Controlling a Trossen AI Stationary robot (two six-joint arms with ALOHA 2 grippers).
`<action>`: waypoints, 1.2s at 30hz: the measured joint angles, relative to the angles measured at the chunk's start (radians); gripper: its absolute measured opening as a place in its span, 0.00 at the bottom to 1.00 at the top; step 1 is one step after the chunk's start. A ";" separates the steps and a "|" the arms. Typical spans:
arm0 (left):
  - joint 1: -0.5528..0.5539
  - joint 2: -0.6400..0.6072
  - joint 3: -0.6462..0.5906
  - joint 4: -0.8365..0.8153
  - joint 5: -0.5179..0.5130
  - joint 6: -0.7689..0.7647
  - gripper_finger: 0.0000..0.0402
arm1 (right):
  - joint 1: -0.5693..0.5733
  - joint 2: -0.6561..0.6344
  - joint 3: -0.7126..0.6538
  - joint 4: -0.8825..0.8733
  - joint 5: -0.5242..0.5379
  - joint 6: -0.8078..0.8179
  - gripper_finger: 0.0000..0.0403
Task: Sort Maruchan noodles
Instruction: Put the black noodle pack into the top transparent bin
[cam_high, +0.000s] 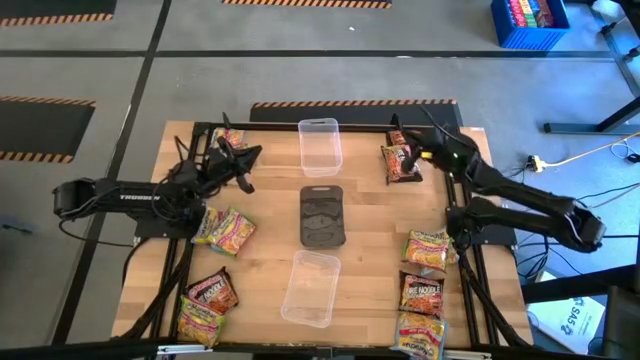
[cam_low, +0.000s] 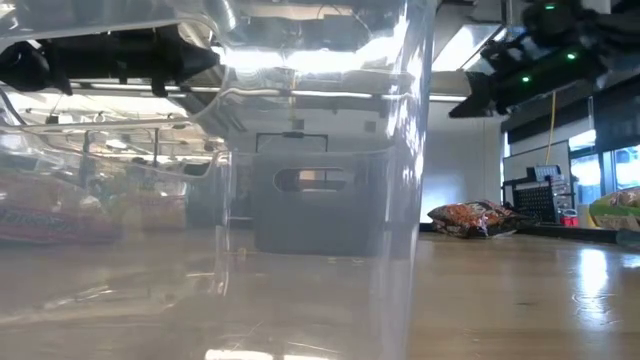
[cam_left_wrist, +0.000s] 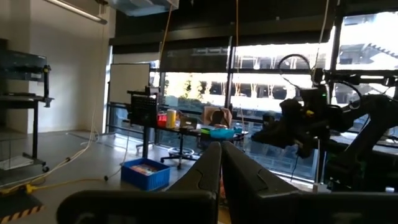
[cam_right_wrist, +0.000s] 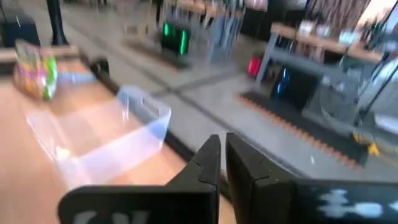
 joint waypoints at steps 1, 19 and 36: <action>0.000 0.000 0.000 0.007 0.001 -0.001 0.02 | 0.001 0.022 0.031 -0.059 0.000 0.008 0.02; 0.000 0.000 0.001 0.091 0.082 0.087 0.02 | -0.002 0.127 0.266 -0.712 0.006 0.290 0.41; 0.000 0.086 0.165 -0.025 0.174 0.195 0.02 | -0.293 0.418 0.266 -0.730 -0.159 0.272 0.69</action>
